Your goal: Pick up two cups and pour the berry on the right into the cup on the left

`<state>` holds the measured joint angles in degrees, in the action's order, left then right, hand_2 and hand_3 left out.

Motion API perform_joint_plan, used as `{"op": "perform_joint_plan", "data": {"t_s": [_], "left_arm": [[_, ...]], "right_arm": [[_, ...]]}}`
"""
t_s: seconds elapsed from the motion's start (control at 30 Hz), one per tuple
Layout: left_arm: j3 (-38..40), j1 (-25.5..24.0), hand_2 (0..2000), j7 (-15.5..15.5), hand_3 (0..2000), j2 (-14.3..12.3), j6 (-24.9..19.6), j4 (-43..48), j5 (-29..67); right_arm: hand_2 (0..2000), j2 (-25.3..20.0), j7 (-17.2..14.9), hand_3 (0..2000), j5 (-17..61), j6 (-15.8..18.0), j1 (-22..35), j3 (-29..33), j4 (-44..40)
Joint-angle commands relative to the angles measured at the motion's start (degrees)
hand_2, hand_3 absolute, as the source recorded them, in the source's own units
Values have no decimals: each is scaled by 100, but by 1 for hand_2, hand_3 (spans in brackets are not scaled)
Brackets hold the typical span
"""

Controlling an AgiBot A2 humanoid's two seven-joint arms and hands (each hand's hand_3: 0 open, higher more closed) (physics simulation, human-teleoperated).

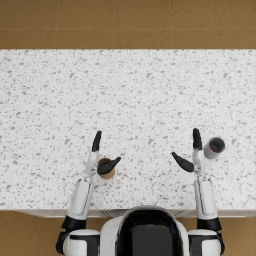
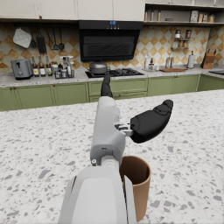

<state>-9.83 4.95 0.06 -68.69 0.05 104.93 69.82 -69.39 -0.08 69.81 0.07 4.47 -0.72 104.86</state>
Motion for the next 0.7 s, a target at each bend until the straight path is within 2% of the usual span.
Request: {"op": "perform_joint_plan", "data": {"t_s": [0.03,0.17,0.43,0.53,0.7], "left_arm": [[147,-167,0,-2,0,61,-2,167,180],[398,-535,0,-4,0,143,-4,252,518],[582,-1238,0,-5,0,258,-5,154,630],[579,-1370,0,-5,0,259,-6,-31,636],[480,-1476,0,-5,0,231,-6,-314,638]], "right_arm": [[0,-9,2,0,180,-2,-96,505,79],[0,-63,6,0,651,-6,-155,1102,71],[0,-197,8,0,806,-7,-345,1926,-285],[0,-245,8,0,1209,-7,-404,2067,-436],[0,-280,8,0,1401,-7,-389,2080,-1075]]}}
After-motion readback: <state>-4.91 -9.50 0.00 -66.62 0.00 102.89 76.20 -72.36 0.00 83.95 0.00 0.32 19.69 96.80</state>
